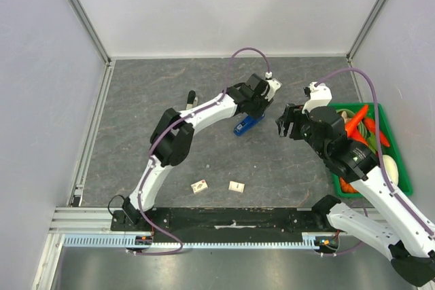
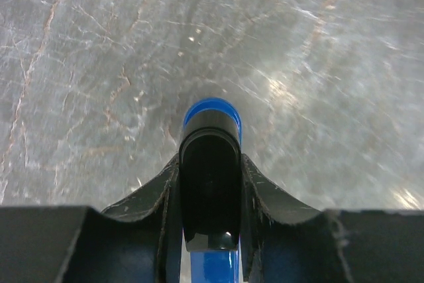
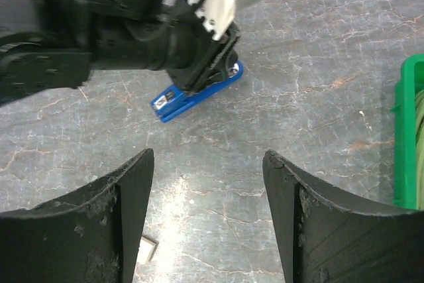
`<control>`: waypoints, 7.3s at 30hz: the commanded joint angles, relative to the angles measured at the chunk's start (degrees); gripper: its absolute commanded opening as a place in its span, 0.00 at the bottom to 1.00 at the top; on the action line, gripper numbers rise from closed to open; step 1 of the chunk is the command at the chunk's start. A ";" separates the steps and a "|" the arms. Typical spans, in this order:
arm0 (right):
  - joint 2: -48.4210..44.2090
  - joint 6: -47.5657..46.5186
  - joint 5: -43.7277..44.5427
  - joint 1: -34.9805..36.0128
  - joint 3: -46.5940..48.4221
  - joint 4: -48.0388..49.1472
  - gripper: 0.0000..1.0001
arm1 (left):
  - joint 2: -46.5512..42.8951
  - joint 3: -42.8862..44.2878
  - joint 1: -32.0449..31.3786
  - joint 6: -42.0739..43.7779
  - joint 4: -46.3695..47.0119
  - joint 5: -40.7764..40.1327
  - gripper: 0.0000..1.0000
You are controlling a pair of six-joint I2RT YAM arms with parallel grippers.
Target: Unload the staples from the stapler
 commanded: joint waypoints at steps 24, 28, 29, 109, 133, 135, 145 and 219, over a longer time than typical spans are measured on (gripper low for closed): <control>-2.71 -11.50 -26.63 0.02 13.43 -11.72 0.56 | -46.07 -30.78 -0.08 4.25 9.55 57.68 0.02; -2.88 -13.08 -34.19 0.02 13.34 -12.43 0.53 | -49.15 -32.45 -0.08 3.98 10.52 61.55 0.02; -3.06 -13.43 -35.87 -0.06 13.25 -12.52 0.52 | -49.77 -32.98 -0.08 3.81 10.78 62.17 0.02; 12.49 11.79 -54.08 1.69 -11.28 47.43 0.15 | -53.21 -60.40 4.66 -43.83 95.59 23.34 0.02; 18.39 -4.91 -43.01 1.69 0.86 26.16 0.18 | -54.08 -61.72 5.02 -32.50 89.54 25.17 0.02; 18.21 -5.26 -42.65 1.69 1.39 25.46 0.18 | -54.78 -61.72 4.93 -32.32 89.36 26.05 0.02; 17.42 -6.31 -40.98 1.69 4.11 20.98 0.19 | -59.26 -63.74 5.19 -30.56 87.60 28.60 0.02; 51.78 7.30 -55.75 -2.44 -0.46 53.31 0.19 | -31.23 -49.95 8.36 -19.93 72.67 10.41 0.02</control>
